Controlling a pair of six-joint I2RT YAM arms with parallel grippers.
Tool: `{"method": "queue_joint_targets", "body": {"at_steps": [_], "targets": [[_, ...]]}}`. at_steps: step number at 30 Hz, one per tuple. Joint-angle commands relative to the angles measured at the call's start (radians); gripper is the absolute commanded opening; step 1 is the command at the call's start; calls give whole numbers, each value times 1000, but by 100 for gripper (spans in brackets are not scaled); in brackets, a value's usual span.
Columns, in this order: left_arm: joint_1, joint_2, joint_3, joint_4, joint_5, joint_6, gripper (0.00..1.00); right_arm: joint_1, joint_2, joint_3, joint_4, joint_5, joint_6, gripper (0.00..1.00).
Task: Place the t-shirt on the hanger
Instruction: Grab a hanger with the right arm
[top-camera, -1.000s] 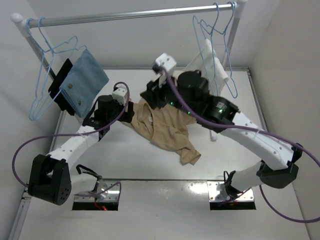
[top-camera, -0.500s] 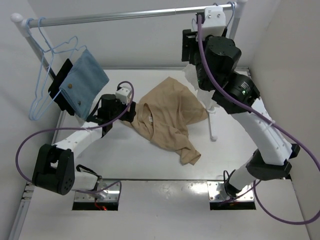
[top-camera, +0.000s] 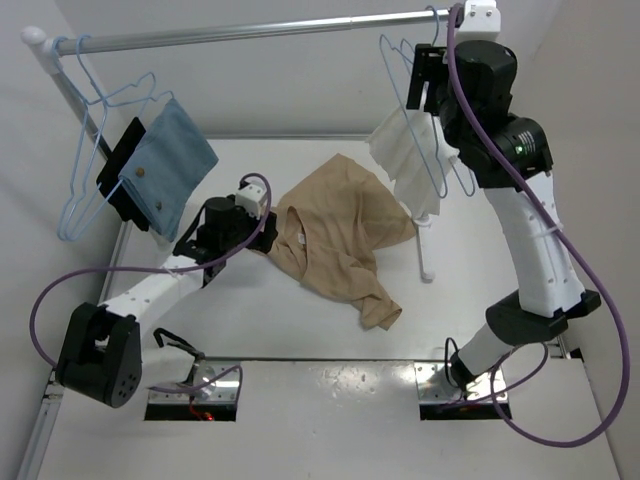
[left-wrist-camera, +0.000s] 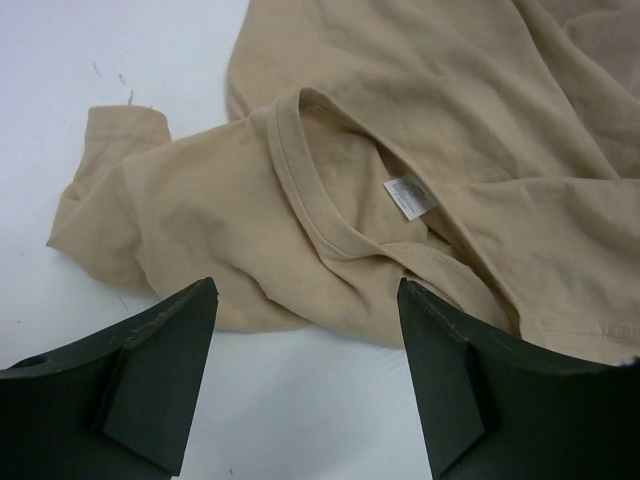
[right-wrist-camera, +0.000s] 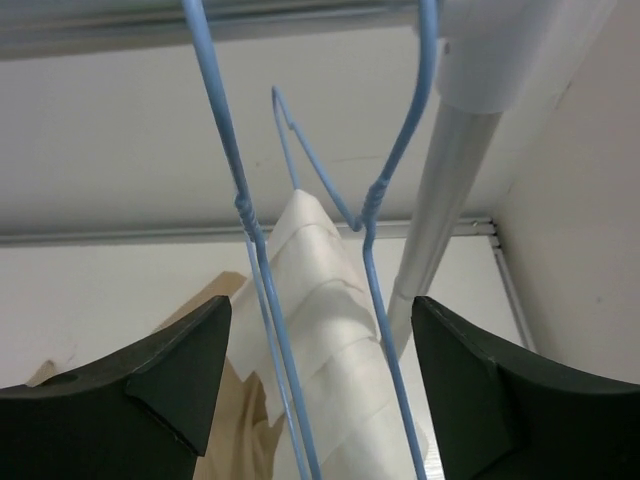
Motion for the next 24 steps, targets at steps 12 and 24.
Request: {"method": "queue_joint_targets", "body": {"at_steps": [12,24], "targets": [[-11,-65,-41,52,-8,21,79,-94,16,-23,21,-285,78,64],[-11,-56,-50,61,-17,22,80,-94,-8,45,-16,-281,39,74]]}}
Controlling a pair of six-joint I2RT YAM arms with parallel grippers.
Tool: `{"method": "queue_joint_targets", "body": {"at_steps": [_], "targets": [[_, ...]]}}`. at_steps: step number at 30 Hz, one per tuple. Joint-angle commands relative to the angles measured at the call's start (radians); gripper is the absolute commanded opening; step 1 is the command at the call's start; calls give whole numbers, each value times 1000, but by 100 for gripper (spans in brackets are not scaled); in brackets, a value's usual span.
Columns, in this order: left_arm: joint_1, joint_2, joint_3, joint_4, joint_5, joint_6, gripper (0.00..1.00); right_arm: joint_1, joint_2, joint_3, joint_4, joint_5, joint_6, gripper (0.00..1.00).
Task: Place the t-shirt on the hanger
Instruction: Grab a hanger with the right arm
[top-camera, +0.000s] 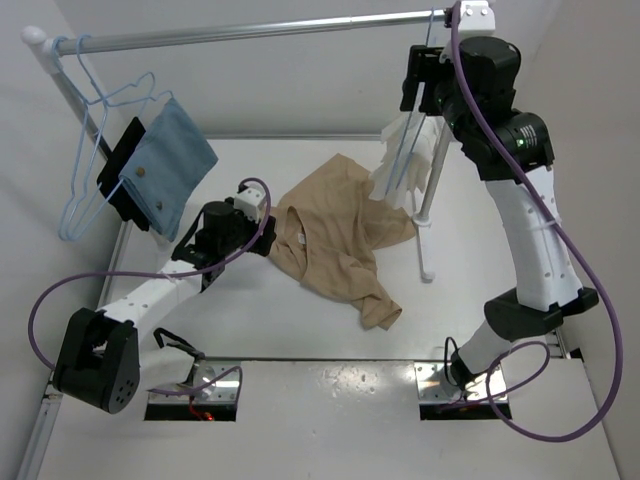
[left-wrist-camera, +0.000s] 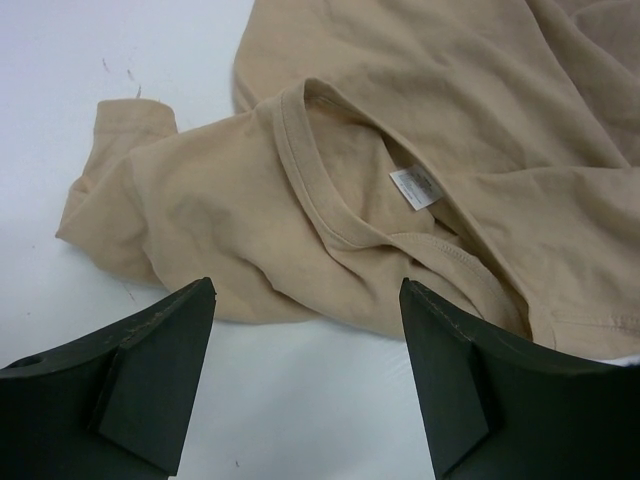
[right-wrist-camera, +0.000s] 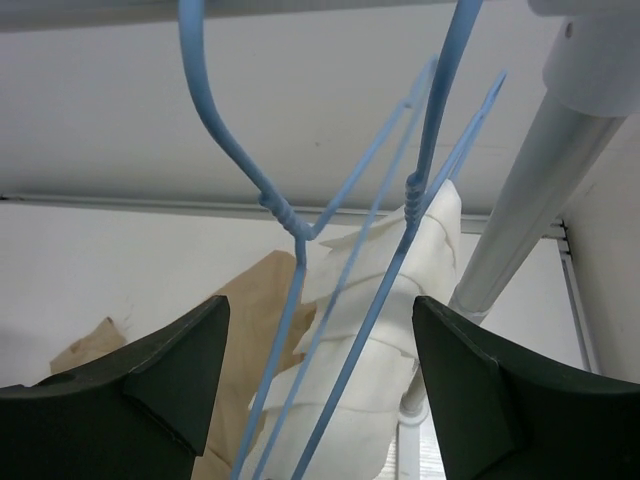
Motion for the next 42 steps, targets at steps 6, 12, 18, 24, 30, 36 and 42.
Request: {"method": "queue_joint_targets", "body": {"at_steps": [6,12,18,24,30,36,42], "targets": [[-8,-16,-8,34,-5,4,80,6,-125,-24,27,-123,-27,74],[-8,-16,-8,25,-5,4,80,6,-148,-49,57,-249,-7,67],[-8,-25,-17,25,-5,4,80,6,-113,-58,88,-295,16,62],[-8,-34,-27,25,-5,4,82,6,-63,-67,129,-202,79,60],[-8,-54,-47,25,-24,22,82,6,-82,-118,160,-36,111,52],[-8,-54,-56,34,-24,22,82,-3,-92,-173,171,-24,111,51],[-8,-54,-56,43,-34,31,82,-3,-82,-221,224,-13,65,49]]}}
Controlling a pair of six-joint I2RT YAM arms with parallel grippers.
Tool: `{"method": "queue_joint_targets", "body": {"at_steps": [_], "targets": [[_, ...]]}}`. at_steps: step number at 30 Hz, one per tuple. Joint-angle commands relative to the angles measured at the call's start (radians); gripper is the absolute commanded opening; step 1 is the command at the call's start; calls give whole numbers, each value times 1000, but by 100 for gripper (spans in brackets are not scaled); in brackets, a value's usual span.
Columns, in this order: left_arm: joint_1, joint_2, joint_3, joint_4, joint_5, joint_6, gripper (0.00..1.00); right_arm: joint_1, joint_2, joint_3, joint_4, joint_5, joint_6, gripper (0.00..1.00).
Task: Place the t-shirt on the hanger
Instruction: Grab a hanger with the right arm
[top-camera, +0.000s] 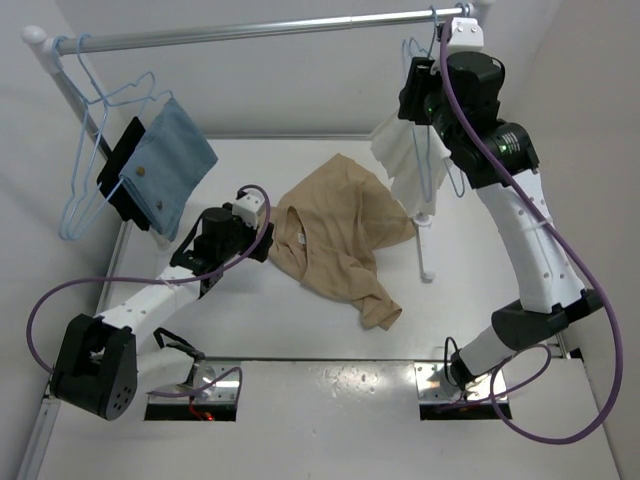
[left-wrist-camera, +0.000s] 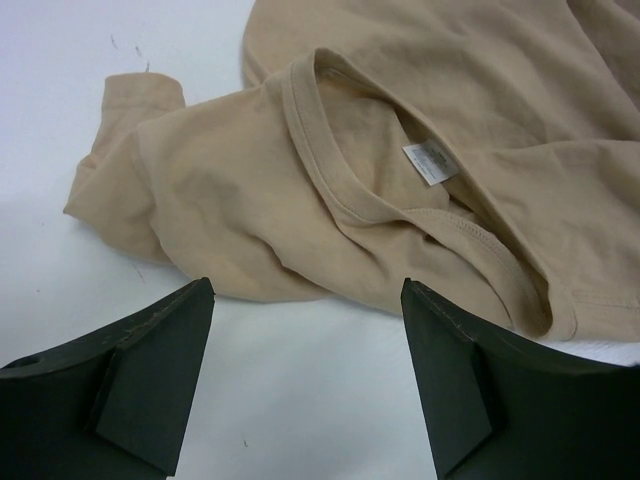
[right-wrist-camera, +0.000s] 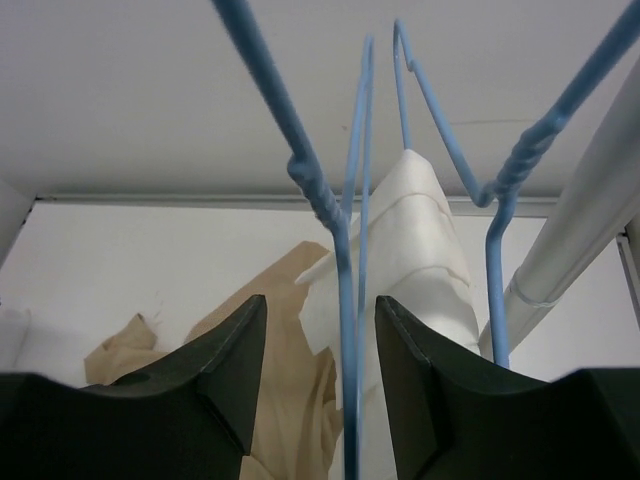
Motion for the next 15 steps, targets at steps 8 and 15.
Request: {"method": "queue_joint_targets", "body": {"at_steps": [8,15], "targets": [[-8,-29,-6,34,-10,8,82,-4,-3,-14,89,-16,-56,0],[-8,-29,-6,34,-19,8,82,5,-33,-49,138,-83,-182,0]]}}
